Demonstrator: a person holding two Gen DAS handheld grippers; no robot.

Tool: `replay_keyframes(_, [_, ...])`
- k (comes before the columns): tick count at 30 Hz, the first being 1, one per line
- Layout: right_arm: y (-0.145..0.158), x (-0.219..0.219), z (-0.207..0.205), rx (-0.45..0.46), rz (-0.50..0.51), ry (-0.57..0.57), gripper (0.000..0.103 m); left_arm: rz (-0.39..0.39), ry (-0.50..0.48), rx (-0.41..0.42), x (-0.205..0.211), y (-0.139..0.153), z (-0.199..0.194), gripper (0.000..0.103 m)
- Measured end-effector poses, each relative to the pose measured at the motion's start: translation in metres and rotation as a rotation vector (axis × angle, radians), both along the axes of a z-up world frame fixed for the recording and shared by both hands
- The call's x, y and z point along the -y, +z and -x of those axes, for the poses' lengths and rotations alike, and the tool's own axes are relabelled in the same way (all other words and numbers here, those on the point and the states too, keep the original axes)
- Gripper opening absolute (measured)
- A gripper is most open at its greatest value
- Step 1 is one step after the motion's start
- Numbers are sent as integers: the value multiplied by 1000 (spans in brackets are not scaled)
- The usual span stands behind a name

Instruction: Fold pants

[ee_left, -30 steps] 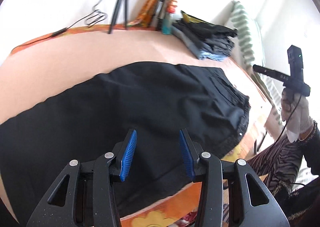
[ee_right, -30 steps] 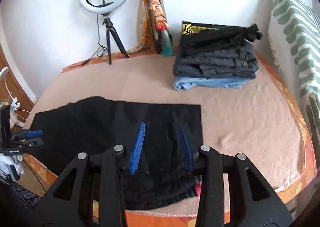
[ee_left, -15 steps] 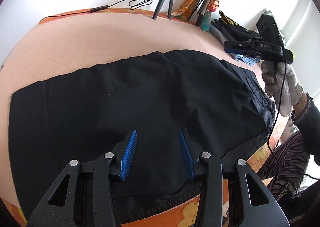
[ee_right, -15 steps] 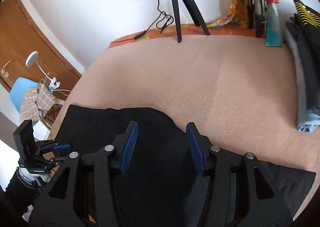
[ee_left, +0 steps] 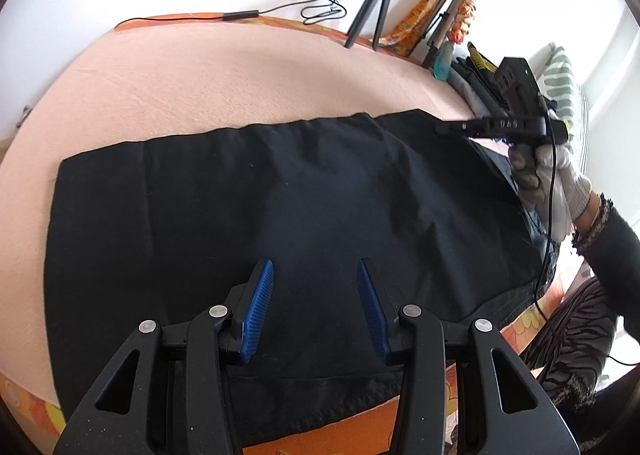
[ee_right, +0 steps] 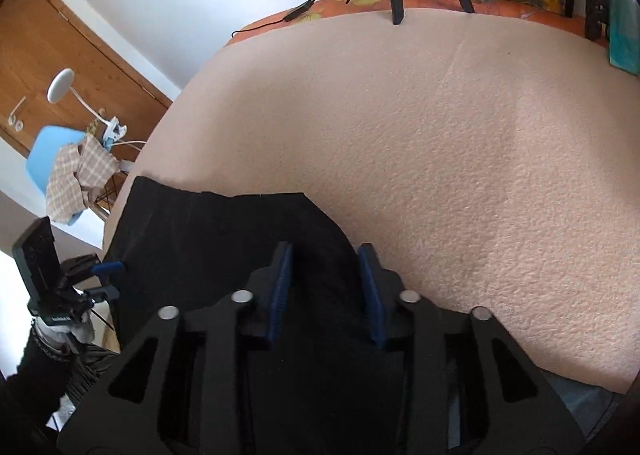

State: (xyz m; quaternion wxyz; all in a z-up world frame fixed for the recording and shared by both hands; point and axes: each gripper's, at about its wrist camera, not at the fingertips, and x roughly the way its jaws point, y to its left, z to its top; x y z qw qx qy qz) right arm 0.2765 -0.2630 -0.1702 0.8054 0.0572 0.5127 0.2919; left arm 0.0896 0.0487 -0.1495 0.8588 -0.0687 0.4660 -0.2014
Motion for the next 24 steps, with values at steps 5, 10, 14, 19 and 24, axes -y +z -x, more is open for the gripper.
replay_keyframes(5, [20,-8,16,147,80,-11,8,-5,74,22,-22,10,8,42])
replay_keyframes(10, [19,-17,17,164,169,-10,15,13,215,43,-63,23,23,45])
replay_keyframes(14, [33,-13,22,188,158,-38,39,70,336,49,-101,27,40,47])
replay_keyframes(19, [53,-21,54,244,150,15,43,177,483,-2,-142,14,58,50])
replay_keyframes(24, [61,-48,102,253,105,143,43,248,537,-46,-158,-5,79,50])
